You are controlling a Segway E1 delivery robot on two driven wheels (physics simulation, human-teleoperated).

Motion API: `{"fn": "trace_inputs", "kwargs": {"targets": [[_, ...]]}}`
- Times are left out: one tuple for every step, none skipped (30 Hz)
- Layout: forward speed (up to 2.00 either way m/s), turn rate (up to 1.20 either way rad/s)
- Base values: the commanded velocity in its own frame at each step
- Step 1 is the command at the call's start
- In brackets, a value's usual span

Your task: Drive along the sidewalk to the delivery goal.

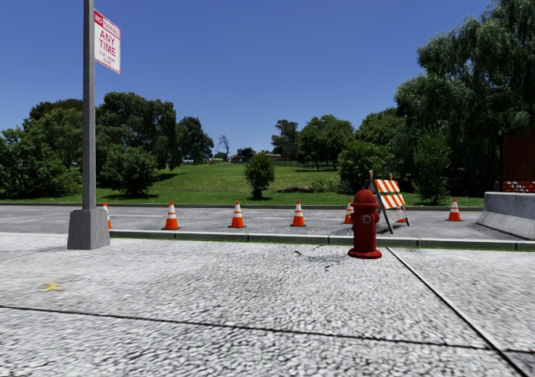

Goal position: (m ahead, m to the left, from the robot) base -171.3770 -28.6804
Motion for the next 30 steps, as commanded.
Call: {"fn": "trace_inputs", "kwargs": {"targets": [[0.00,0.00],[0.00,0.00],[0.00,0.00],[0.00,0.00],[0.00,0.00],[0.00,0.00],[0.00,0.00],[0.00,0.00],[0.00,0.00],[0.00,0.00],[0.00,0.00],[0.00,0.00],[0.00,0.00],[0.00,0.00],[0.00,0.00],[0.00,0.00],[0.00,0.00],[0.00,0.00],[0.00,0.00],[0.00,0.00],[0.00,0.00],[0.00,0.00],[0.00,0.00],[0.00,0.00],[0.00,0.00],[0.00,0.00],[0.00,0.00],[0.00,0.00],[0.00,0.00],[0.00,0.00]]}}
